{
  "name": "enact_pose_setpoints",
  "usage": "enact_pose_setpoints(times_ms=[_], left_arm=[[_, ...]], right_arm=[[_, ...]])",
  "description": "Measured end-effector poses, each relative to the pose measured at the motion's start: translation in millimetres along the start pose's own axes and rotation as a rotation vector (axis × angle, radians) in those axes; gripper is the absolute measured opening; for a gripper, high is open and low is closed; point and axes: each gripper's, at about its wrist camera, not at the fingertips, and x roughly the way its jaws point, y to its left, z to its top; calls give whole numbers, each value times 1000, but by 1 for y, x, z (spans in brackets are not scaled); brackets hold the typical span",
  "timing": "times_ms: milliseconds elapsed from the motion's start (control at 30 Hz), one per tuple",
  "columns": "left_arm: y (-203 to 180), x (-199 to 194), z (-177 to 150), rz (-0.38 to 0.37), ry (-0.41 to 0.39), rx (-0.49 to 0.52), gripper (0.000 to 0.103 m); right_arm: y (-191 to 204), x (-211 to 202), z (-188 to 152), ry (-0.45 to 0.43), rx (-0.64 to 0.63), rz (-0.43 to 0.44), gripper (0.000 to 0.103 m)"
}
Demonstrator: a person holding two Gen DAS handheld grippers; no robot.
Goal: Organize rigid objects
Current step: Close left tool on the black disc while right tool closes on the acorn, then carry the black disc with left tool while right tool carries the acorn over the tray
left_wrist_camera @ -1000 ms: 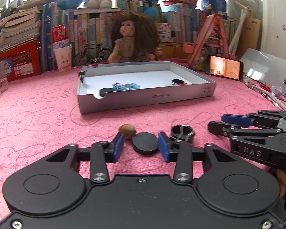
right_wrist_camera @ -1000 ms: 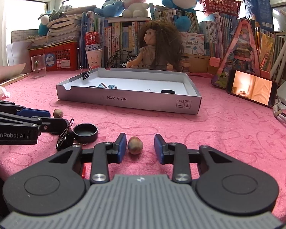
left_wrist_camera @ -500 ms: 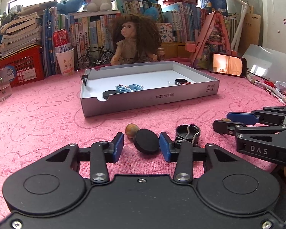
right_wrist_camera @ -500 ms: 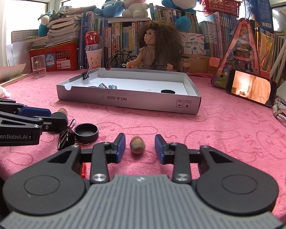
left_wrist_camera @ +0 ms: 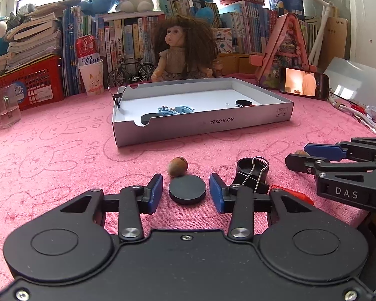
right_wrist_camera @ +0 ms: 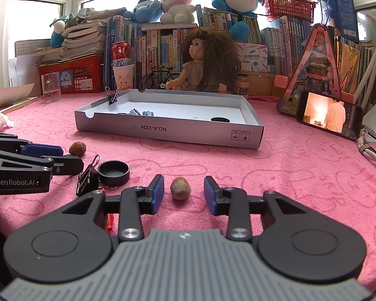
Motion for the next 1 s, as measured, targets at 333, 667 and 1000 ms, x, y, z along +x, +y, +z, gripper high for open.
enact_pose_setpoints(times_ms=[333, 667, 1000], left_arm=[[-2, -5, 4, -2, -24, -15, 29], [2, -5, 20, -1, -49, -43, 29], [5, -1, 31, 2, -67, -56, 30]], right_arm=[[8, -3, 1, 5, -13, 20, 22], [0, -2, 13, -19, 10, 13, 21], [-6, 1, 21, -36, 22, -5, 21]])
